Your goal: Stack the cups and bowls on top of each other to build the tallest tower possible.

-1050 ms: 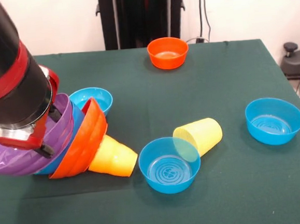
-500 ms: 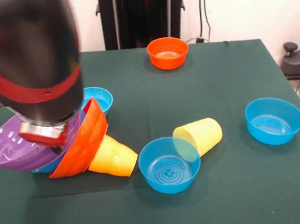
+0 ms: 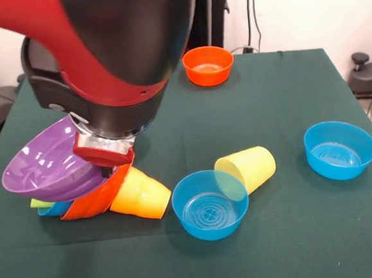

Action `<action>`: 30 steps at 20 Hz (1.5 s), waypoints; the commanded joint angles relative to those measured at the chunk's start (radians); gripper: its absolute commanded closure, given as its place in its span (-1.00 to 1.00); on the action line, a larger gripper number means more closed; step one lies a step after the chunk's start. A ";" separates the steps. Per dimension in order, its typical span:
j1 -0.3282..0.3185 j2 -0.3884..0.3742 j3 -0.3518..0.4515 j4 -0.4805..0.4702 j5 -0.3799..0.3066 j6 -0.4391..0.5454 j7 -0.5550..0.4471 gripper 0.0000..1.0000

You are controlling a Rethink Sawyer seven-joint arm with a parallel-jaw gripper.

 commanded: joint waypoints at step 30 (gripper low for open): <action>0.065 0.151 0.234 -0.171 -0.736 0.250 -0.037 -1.00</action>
